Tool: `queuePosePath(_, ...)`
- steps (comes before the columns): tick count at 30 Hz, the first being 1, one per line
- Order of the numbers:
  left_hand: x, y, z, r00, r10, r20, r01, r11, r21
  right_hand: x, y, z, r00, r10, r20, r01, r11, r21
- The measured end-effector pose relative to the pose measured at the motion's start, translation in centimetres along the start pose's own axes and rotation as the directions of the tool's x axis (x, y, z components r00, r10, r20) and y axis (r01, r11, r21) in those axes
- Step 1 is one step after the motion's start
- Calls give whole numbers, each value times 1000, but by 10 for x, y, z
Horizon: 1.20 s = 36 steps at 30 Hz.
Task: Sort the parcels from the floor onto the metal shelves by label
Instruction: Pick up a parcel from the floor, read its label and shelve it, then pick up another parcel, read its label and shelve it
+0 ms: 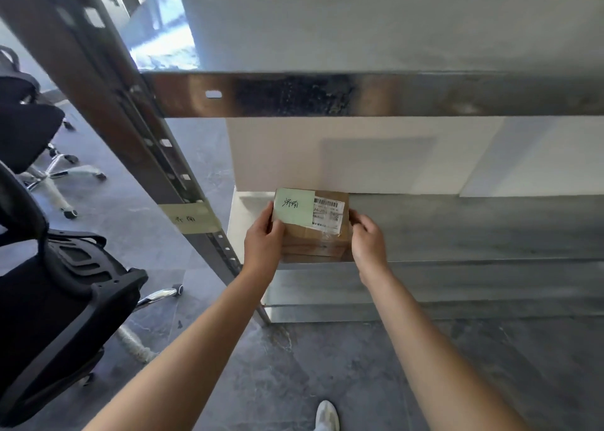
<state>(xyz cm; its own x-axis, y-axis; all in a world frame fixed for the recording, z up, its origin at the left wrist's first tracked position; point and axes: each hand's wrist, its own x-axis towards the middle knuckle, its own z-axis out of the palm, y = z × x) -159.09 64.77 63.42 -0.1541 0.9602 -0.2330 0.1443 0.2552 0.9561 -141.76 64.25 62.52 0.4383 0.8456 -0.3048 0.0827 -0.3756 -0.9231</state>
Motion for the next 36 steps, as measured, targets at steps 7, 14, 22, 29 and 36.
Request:
queuePosePath(7,-31,17,-10,987,158,-26,-154,979,133,-41,-17,-20,983,-180,37,183,974,-131)
queuePosePath(14,-77,56,18,775,562,288,-630,720,291,-82,-33,-40,915,-403,-21,389,894,-223)
queuePosePath(22,-121,102,69,549,703,452,-827,381,413,-116,-60,-115,849,-522,-84,441,787,-432)
queuePosePath(29,-164,152,132,422,762,492,-899,280,337,-128,-98,-198,752,-602,-269,424,753,-503)
queuePosePath(36,-212,193,220,298,807,511,-939,151,309,-136,-102,-299,679,-656,-329,389,702,-597)
